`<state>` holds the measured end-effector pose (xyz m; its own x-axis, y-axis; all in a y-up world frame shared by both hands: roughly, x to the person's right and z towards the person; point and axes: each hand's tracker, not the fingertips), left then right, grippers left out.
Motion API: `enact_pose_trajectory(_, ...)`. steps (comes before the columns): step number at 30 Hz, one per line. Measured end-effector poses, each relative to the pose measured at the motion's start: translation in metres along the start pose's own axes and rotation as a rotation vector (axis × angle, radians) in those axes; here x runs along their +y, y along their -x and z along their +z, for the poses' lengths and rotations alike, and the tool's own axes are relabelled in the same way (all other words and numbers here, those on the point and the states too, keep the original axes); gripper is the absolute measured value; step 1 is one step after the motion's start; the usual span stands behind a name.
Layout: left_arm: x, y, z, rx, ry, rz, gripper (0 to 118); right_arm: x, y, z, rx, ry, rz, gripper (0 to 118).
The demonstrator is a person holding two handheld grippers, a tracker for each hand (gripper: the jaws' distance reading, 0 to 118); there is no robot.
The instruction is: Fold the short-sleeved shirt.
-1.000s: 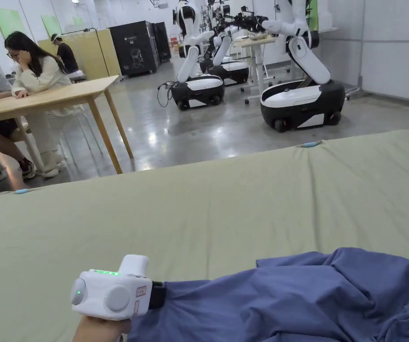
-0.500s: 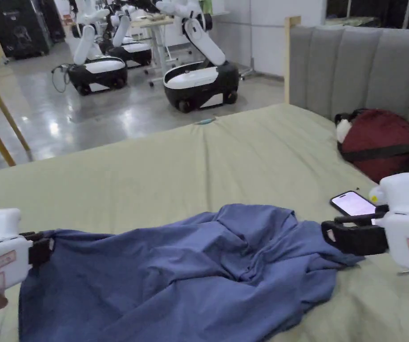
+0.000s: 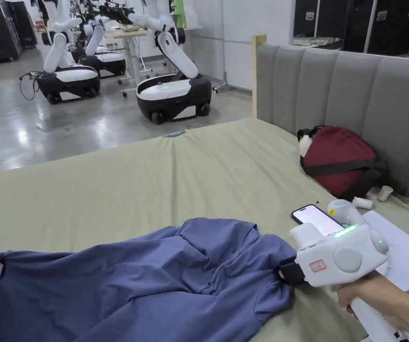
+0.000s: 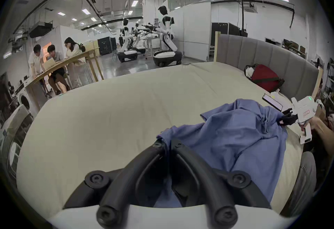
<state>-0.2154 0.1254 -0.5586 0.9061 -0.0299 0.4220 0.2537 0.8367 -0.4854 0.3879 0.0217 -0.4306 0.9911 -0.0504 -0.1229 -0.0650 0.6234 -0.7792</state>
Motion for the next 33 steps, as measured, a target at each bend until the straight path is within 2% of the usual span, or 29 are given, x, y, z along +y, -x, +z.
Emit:
enact_pose_trajectory(1, -0.001, 0.002, 0.001, -0.001, 0.000, 0.003, 0, 0.002, 0.005, 0.002, 0.008, -0.030, 0.012, 16)
enact_pose_trajectory(2, 0.000, -0.003, 0.002, 0.001, -0.001, 0.006, 0, 0.004, 0.011, 0.006, 0.013, -0.046, 0.022, 9)
enact_pose_trajectory(4, 0.000, 0.001, 0.004, 0.006, 0.001, 0.009, 0, 0.009, 0.015, 0.015, 0.113, -0.067, -0.004, 9)
enact_pose_trajectory(5, 0.001, 0.004, 0.006, -0.003, 0.005, 0.011, 0, 0.014, 0.022, 0.025, 0.128, -0.136, 0.006, 9)
enact_pose_trajectory(7, 0.009, 0.004, 0.013, -0.013, -0.028, 0.014, 0, 0.032, 0.038, 0.045, 0.117, -0.223, 0.054, 9)
enact_pose_trajectory(8, 0.019, 0.004, 0.020, -0.025, -0.061, 0.016, 0, 0.049, 0.063, 0.066, 0.117, -0.286, 0.077, 9)
enact_pose_trajectory(9, 0.030, 0.004, 0.027, -0.022, -0.102, 0.016, 0, 0.065, 0.073, 0.078, 0.123, -0.342, 0.101, 9)
enact_pose_trajectory(14, 0.115, -0.017, 0.083, 0.002, -0.272, 0.034, 0, 0.174, 0.125, 0.154, 0.175, -0.582, 0.185, 9)
enact_pose_trajectory(17, 0.174, -0.017, 0.119, 0.106, -0.415, -0.022, 0, 0.243, 0.155, 0.197, 0.104, -0.690, 0.255, 9)
enact_pose_trajectory(22, 0.263, 0.012, 0.165, 0.261, -0.524, -0.039, 0, 0.347, 0.168, 0.244, 0.007, -0.803, 0.266, 9)
enact_pose_trajectory(25, 0.301, 0.041, 0.173, 0.351, -0.535, -0.015, 0, 0.403, 0.166, 0.257, -0.142, -0.803, 0.325, 9)
enact_pose_trajectory(27, 0.316, 0.050, 0.171, 0.418, -0.500, 0.021, 1, 0.433, 0.162, 0.256, -0.221, -0.768, 0.293, 9)
enact_pose_trajectory(30, 0.318, 0.073, 0.152, 0.445, -0.478, 0.028, 0, 0.455, 0.153, 0.248, -0.304, -0.737, 0.245, 9)
enact_pose_trajectory(31, 0.315, 0.078, 0.147, 0.478, -0.473, 0.035, 0, 0.459, 0.148, 0.244, -0.284, -0.746, 0.225, 9)
enact_pose_trajectory(33, 0.311, 0.094, 0.132, 0.510, -0.461, 0.057, 0, 0.463, 0.136, 0.234, -0.254, -0.765, 0.117, 9)
